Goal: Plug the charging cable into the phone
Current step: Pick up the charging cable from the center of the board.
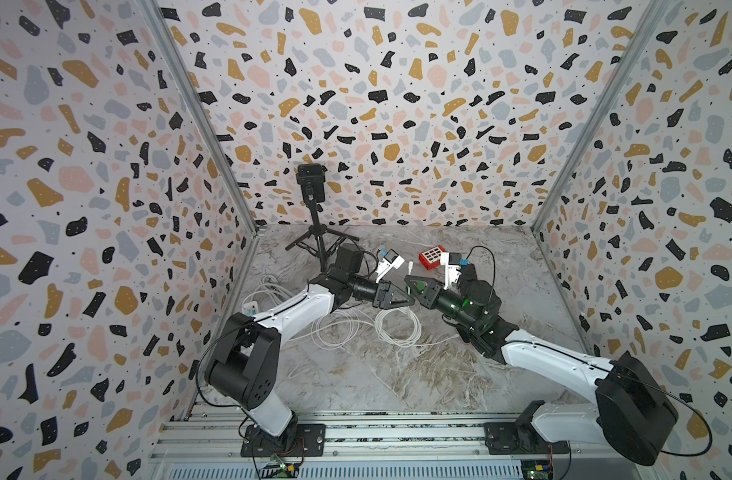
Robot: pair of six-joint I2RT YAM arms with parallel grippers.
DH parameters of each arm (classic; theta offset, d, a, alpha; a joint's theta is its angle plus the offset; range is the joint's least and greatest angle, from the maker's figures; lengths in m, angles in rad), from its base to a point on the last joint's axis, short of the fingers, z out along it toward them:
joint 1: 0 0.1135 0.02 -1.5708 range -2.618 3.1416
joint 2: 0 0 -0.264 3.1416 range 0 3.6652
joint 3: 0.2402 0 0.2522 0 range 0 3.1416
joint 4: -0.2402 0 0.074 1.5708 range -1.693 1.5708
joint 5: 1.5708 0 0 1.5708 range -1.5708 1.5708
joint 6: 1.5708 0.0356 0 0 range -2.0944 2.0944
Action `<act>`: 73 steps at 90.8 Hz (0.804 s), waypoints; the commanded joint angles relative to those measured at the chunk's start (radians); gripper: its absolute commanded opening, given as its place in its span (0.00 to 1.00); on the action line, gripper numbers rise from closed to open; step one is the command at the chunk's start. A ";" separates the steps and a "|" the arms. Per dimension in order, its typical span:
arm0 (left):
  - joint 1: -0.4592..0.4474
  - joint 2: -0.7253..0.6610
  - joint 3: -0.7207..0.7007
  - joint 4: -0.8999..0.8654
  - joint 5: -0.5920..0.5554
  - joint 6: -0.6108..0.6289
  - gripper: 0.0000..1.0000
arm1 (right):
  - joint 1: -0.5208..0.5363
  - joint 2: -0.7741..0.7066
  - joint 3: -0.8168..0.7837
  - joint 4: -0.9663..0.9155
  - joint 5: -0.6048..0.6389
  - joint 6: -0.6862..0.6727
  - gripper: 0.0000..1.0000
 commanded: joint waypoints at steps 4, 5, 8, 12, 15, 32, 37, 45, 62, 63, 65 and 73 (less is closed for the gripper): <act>-0.007 0.011 0.057 -0.032 -0.014 0.045 0.00 | 0.002 0.006 0.033 0.105 -0.023 0.032 0.07; -0.007 0.011 0.059 -0.042 -0.015 0.053 0.00 | 0.002 0.005 0.033 0.104 -0.023 0.031 0.08; -0.007 0.010 0.066 -0.063 -0.013 0.071 0.00 | 0.002 0.002 0.031 0.099 -0.023 0.026 0.10; -0.007 0.007 0.069 -0.082 -0.017 0.090 0.00 | 0.002 -0.007 0.027 0.088 -0.019 0.012 0.20; -0.008 0.004 0.070 -0.099 -0.020 0.108 0.00 | 0.002 -0.020 0.025 0.071 -0.011 0.001 0.29; -0.007 -0.007 0.090 -0.267 -0.031 0.265 0.00 | -0.012 -0.109 0.034 -0.083 0.023 -0.071 0.53; -0.008 -0.010 0.099 -0.315 -0.033 0.314 0.00 | -0.018 -0.126 0.057 -0.148 0.011 -0.088 0.55; -0.008 -0.014 0.116 -0.380 -0.033 0.383 0.00 | -0.029 -0.129 0.089 -0.223 -0.008 -0.099 0.56; -0.010 -0.019 0.143 -0.483 -0.025 0.481 0.00 | -0.041 -0.093 0.130 -0.324 -0.010 -0.088 0.60; -0.009 -0.020 0.144 -0.486 -0.024 0.483 0.00 | -0.041 -0.090 0.134 -0.332 -0.010 -0.088 0.60; -0.010 -0.020 0.146 -0.491 -0.023 0.487 0.00 | -0.041 -0.084 0.140 -0.344 -0.012 -0.087 0.60; -0.010 -0.021 0.149 -0.499 -0.014 0.495 0.00 | -0.042 -0.055 0.150 -0.342 -0.030 -0.086 0.60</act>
